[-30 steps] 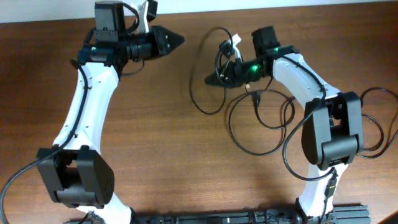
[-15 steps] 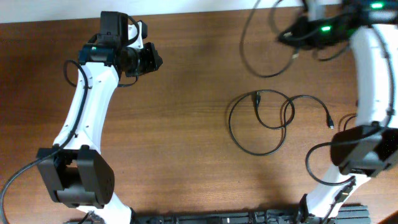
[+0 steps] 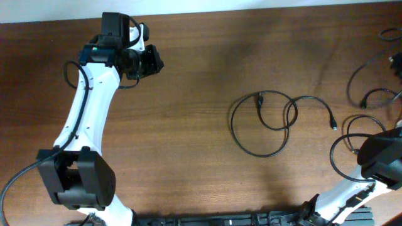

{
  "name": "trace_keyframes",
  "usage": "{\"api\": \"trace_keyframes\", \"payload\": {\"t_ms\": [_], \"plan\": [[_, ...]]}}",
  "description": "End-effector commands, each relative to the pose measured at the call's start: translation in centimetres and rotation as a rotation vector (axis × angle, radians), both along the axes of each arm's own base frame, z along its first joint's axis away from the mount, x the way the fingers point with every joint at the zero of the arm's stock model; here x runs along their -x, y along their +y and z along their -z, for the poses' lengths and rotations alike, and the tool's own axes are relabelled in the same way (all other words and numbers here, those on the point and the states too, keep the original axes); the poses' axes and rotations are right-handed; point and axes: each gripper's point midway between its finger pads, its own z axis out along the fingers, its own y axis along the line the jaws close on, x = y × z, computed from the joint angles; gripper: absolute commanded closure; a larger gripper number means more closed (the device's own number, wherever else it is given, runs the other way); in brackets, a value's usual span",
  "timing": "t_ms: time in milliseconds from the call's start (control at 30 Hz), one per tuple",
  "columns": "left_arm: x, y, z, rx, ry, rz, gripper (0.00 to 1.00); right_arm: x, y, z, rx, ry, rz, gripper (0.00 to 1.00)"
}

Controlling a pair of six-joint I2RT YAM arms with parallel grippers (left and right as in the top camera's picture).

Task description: Untangle cables

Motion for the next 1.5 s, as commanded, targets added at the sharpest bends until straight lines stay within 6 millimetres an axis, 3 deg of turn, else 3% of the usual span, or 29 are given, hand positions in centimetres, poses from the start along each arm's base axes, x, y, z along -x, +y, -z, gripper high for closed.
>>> {"api": "trace_keyframes", "payload": {"t_ms": [0, 133, 233, 267, 333, 433, 500, 567, 600, 667, 733, 767, 867, 933, 1033, 1100, 1133, 1167, 1200, 1233, 1300, 1367, 1400, 1433, 1467], "plan": [[0.1, 0.3, 0.3, -0.017, 0.003, 0.005, 0.88, 1.4, -0.4, 2.2, 0.005, 0.102, 0.033, 0.3], [0.1, 0.3, 0.3, -0.017, 0.003, 0.006, 0.88, 3.3, 1.0, 3.9, -0.064, 0.199, 0.033, 0.21], [0.1, 0.3, 0.3, -0.017, 0.003, 0.005, 0.88, 6.0, 3.2, 4.1, -0.165, 0.289, 0.076, 0.14], [0.1, 0.3, 0.3, -0.017, 0.003, 0.005, 0.88, 5.9, 3.7, 4.4, -0.19, 0.286, 0.073, 0.02], [0.1, 0.3, 0.3, -0.017, 0.003, 0.005, 0.88, 4.8, 6.6, 5.7, -0.373, 0.244, -0.031, 0.02], [0.1, 0.3, 0.3, -0.017, 0.003, 0.005, 0.88, 3.6, 12.6, 7.7, -0.722, 0.163, -0.25, 0.02], [0.1, 0.3, 0.3, -0.017, 0.003, 0.005, 0.89, 3.4, 14.6, 8.2, -0.836, 0.13, -0.293, 0.02], [0.1, 0.3, 0.3, -0.017, 0.003, 0.005, 0.89, 1.3, 18.2, 6.9, -1.042, -0.048, -0.399, 0.02], [0.1, 0.3, 0.3, -0.017, 0.004, 0.006, 0.89, -1.0, 20.8, 4.5, -1.202, -0.262, -0.502, 0.02], [0.2, 0.3, 0.3, -0.018, 0.007, 0.005, 0.89, -2.9, 22.2, 2.0, -1.324, -0.434, -0.497, 0.02], [0.2, 0.3, 0.3, -0.018, 0.008, 0.005, 0.9, -4.0, 22.7, 0.3, -1.377, -0.555, -0.529, 0.02], [0.2, 0.3, 0.3, -0.018, 0.007, 0.005, 0.9, -5.1, 22.8, -1.9, -1.419, -0.719, -0.596, 0.01], [0.2, 0.3, 0.3, -0.018, 0.009, 0.006, 0.9, -6.8, 21.1, -5.7, -1.462, -1.014, -0.625, 0.01], [0.3, 0.3, 0.4, -0.019, 0.015, 0.005, 0.91, -6.9, 19.7, -6.0, -1.429, -1.069, -0.631, 0.01], [0.3, 0.3, 0.4, -0.019, 0.014, 0.006, 0.9, -5.9, 19.3, -2.8, -1.362, -0.876, -0.593, 0.01], [0.3, 0.3, 0.4, -0.018, 0.014, 0.005, 0.91, -4.0, 18.2, 2.2, -1.264, -0.544, -0.394, 0.0], [0.3, 0.3, 0.4, -0.018, 0.014, 0.006, 0.91, -1.3, 14.6, 7.1, -1.031, -0.237, -0.138, 0.0], [0.3, 0.3, 0.4, -0.018, 0.015, 0.006, 0.91, 0.8, 12.2, 8.9, -0.877, -0.095, 0.001, 0.01], [0.3, 0.3, 0.4, -0.018, 0.014, 0.006, 0.91, 4.4, 8.2, 10.2, -0.597, 0.11, 0.163, 0.01], [0.3, 0.3, 0.4, -0.018, 0.013, 0.006, 0.9, 5.3, 7.9, 10.2, -0.545, 0.176, 0.13, 0.02], [0.0, 0.3, 0.3, -0.016, 0.001, 0.006, 0.9, 3.6, 11.2, 9.9, -0.689, 0.141, -0.114, 0.02], [-0.2, 0.2, 0.1, -0.014, -0.011, 0.006, 0.9, 0.2, 19.4, 7.6, -0.998, -0.049, -0.578, 0.01], [-0.2, 0.2, 0.1, -0.014, -0.01, 0.006, 0.91, -0.3, 23.4, 5.8, -1.114, -0.125, -0.781, 0.01], [-0.2, 0.2, 0.1, -0.012, -0.01, 0.007, 0.91, -0.3, 25.2, 6.0, -1.115, -0.081, -0.829, 0.01], [-0.2, 0.2, 0.1, -0.012, -0.01, 0.007, 0.91, 0.5, 25.1, 7.4, -1.031, 0.072, -0.733, 0.03]]}}
